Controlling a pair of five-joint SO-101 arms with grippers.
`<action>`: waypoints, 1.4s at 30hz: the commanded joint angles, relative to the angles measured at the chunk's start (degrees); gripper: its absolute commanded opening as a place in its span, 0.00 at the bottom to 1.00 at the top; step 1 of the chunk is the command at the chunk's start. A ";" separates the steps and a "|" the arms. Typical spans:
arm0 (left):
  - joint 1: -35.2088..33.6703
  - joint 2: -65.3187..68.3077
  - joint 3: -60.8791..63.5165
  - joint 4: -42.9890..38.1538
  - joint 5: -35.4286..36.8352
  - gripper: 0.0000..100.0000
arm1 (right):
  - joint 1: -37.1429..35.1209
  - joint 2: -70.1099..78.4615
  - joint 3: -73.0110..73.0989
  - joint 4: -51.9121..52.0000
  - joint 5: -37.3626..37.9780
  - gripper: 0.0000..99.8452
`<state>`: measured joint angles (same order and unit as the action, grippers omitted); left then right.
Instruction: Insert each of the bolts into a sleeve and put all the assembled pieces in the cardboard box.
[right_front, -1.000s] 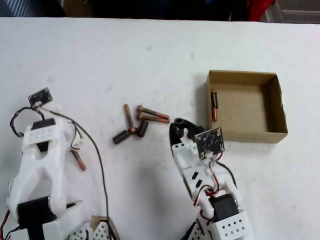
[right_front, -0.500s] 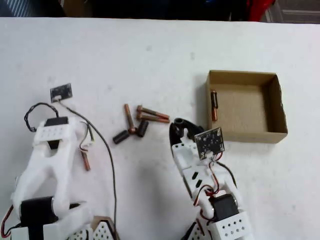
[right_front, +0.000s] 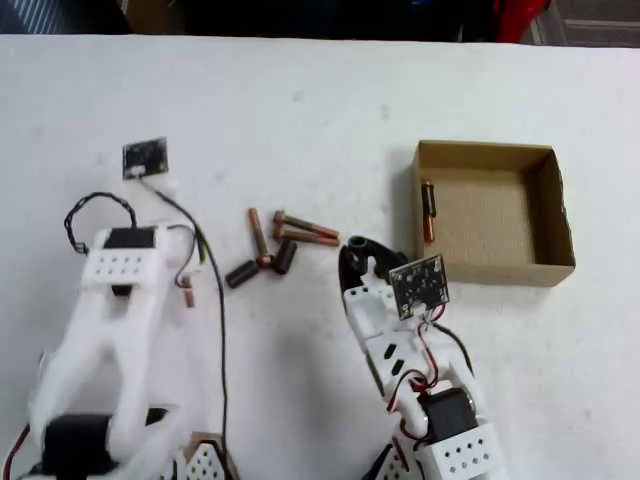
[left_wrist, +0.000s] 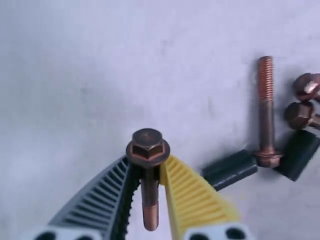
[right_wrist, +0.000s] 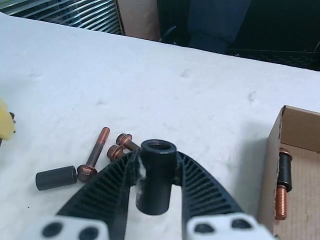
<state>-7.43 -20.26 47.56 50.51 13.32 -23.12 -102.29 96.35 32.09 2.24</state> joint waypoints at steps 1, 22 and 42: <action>3.82 -11.21 -2.73 -1.32 -0.18 0.02 | -0.04 -0.57 0.53 0.13 1.05 0.02; 9.01 -45.32 -0.18 -0.53 -0.09 0.02 | -15.78 -0.75 0.53 0.48 6.59 0.02; 28.53 -52.70 0.70 -7.56 0.35 0.02 | -19.65 -0.84 0.53 -8.66 6.68 0.02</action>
<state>17.89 -71.25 48.18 45.76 13.32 -42.20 -102.29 96.35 26.29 7.96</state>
